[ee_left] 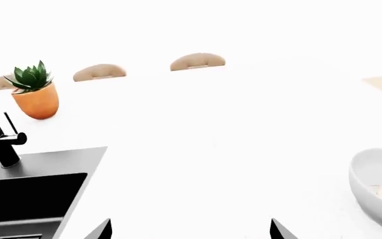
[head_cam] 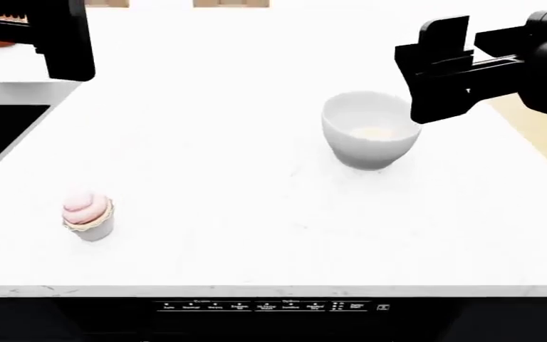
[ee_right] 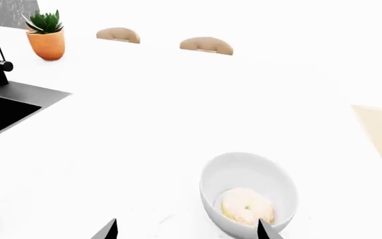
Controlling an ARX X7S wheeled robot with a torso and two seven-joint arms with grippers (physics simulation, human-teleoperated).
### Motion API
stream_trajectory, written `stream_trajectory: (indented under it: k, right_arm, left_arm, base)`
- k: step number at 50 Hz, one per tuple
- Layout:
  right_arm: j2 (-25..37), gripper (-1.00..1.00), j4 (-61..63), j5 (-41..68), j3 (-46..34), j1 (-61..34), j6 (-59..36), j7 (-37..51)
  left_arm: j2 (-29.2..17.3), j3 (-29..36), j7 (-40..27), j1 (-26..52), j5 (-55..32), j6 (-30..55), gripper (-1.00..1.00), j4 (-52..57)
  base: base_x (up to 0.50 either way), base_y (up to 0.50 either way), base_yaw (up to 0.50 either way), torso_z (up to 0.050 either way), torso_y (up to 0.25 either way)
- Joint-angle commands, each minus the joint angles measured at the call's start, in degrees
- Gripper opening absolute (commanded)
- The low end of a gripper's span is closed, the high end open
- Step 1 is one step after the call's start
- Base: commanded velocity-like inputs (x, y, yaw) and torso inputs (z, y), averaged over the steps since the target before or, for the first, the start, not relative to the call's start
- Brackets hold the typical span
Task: Pick up the bowl with donut and place it on the tray. Pick up the cupcake and place it on the tray.
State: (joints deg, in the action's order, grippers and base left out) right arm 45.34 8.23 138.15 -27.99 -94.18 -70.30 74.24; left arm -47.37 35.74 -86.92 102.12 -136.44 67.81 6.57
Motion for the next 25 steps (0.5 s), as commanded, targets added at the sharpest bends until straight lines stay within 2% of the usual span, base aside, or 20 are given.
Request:
stream_trajectory:
  k: [1, 12, 19, 25]
  right_arm:
    - [1.3, 1.00, 0.4, 4.3, -2.7, -1.4, 1.7, 1.8]
    - [4.4, 1.00, -1.6, 5.6, -6.7, -4.8, 3.0, 7.0]
    - [5.0, 1.00, -6.7, 4.4, -11.4, -6.3, 4.9, 11.2]
    - [4.9, 1.00, -15.7, 9.3, -22.1, -11.7, 2.9, 14.8]
  left_arm:
    - [-1.3, 3.2, 0.1, 2.0, -2.0, -1.4, 1.00, 0.8]
    - [-2.6, 5.3, 0.2, 4.1, -3.3, -2.0, 1.00, 1.4]
    - [-3.4, 6.4, 0.4, 5.3, -3.6, -2.5, 1.00, 1.7]
    - [-3.5, 7.2, 0.9, 5.9, -3.3, -3.0, 1.00, 1.6]
  base:
    - [0.50, 0.00, 0.00, 0.000, 0.000]
    - [0.50, 0.00, 0.00, 0.000, 0.001]
    - [0.00, 0.00, 0.00, 0.000, 0.002]
    - [0.00, 0.00, 0.00, 0.000, 0.000]
